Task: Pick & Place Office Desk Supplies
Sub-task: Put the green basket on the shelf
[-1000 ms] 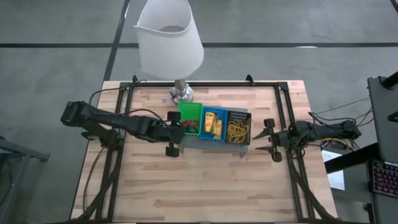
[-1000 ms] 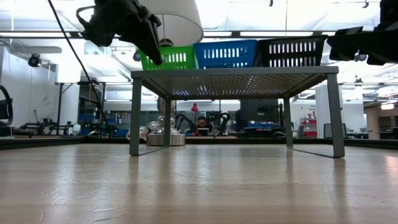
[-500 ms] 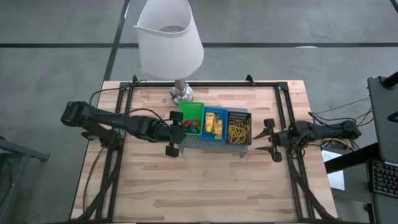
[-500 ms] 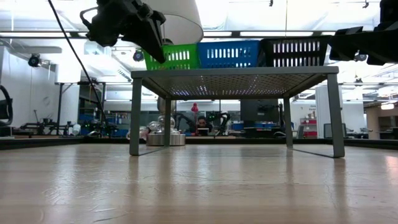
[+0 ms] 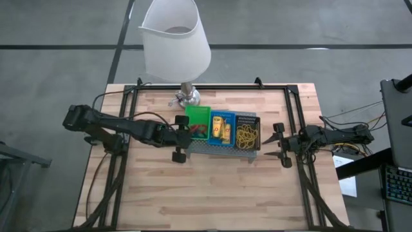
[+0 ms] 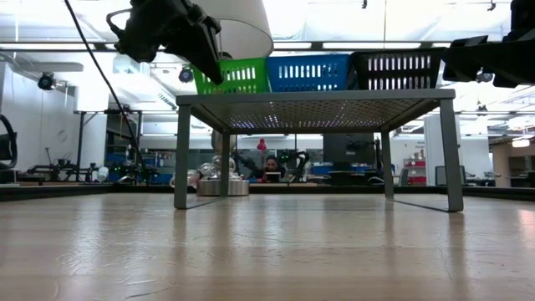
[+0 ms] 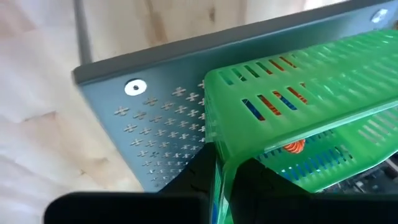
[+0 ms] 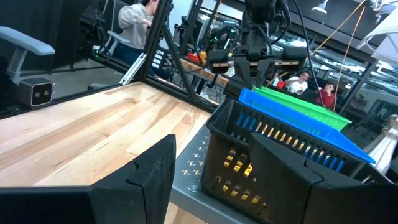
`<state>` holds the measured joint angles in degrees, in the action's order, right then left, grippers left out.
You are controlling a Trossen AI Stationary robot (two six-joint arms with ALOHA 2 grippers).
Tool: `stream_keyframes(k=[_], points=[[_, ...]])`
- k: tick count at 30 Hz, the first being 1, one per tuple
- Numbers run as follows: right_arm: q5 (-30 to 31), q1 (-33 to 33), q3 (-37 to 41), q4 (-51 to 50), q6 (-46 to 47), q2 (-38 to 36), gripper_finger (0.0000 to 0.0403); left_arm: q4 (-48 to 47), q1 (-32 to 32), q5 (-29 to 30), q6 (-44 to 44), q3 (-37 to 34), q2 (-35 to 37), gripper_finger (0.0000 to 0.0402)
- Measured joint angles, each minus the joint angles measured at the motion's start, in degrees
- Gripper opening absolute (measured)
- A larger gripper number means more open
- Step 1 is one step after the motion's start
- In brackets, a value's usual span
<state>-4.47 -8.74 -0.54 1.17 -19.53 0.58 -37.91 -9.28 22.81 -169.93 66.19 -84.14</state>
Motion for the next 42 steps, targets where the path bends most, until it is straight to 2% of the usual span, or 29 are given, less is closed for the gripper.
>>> stream_keyframes(k=[7, 13, 42], points=[[0.0, 0.0, 0.0, 0.0, 0.0, 0.0, 0.0201, -0.8, 0.0, -7.1, -6.7, 0.0, 0.0, 0.0031], [0.0, 0.0, 0.0, 0.0, 0.0, 0.0, 0.0201, -4.3, 0.0, -7.2, -8.6, 0.0, 0.1, 0.0031], [0.0, 0.0, 0.0, 0.0, 0.0, 0.0, 0.0201, -2.6, 0.0, -6.6, -8.6, 0.0, 0.1, 0.0031]])
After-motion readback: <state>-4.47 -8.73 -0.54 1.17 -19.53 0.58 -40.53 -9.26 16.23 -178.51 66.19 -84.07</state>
